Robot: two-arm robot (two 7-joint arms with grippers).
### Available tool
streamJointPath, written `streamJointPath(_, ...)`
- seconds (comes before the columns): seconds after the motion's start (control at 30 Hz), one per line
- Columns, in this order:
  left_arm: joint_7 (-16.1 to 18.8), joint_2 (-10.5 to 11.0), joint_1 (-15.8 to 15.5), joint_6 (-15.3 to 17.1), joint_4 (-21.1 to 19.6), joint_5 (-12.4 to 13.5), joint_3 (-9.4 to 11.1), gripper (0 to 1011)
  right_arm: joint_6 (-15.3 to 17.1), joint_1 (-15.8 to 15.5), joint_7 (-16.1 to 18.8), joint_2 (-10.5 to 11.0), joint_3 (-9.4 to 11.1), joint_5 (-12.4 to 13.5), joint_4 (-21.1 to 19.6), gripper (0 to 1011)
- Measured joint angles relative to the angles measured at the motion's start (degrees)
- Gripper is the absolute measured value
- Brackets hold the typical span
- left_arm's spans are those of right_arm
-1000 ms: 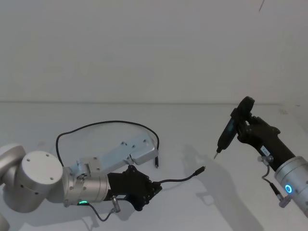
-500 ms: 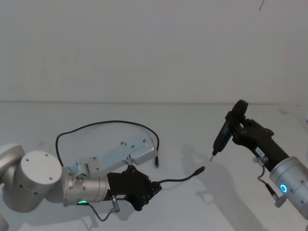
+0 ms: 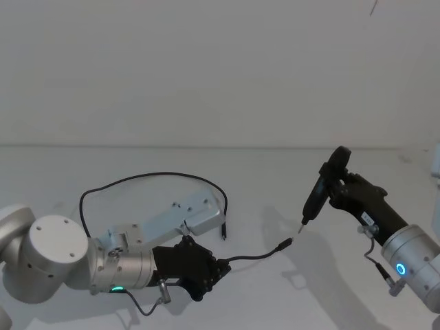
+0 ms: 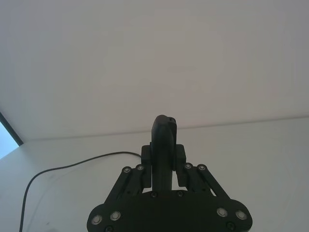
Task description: Pick up the data cable with the one hand.
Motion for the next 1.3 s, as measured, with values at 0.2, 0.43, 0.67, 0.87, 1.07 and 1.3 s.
streamJointPath(0.2, 0.0, 0.0, 0.0, 0.0, 0.0, 0.0, 0.0, 32, 0.0, 0.4, 0.0, 0.0, -0.4, 0.3, 0.8, 279)
streamJointPath(0.43, 0.0, 0.0, 0.0, 0.0, 0.0, 0.0, 0.0, 32, 0.0, 0.8, -0.1, 0.2, -0.8, 0.9, 1.4, 279)
streamJointPath(0.67, 0.0, 0.0, 0.0, 0.0, 0.0, 0.0, 0.0, 32, 0.2, 1.0, -0.3, 0.4, -1.1, 1.3, 1.8, 279)
streamJointPath(0.87, 0.0, 0.0, 0.0, 0.0, 0.0, 0.0, 0.0, 32, 0.2, 1.2, -0.5, 0.5, -1.2, 1.6, 2.1, 279)
streamJointPath(1.07, 0.0, 0.0, 0.0, 0.0, 0.0, 0.0, 0.0, 32, 0.1, 1.4, -0.6, 0.7, -1.5, 2.0, 2.6, 279)
streamJointPath(1.3, 0.0, 0.0, 0.0, 0.0, 0.0, 0.0, 0.0, 32, 0.0, 1.6, -0.5, 0.8, -1.8, 2.4, 2.9, 279)
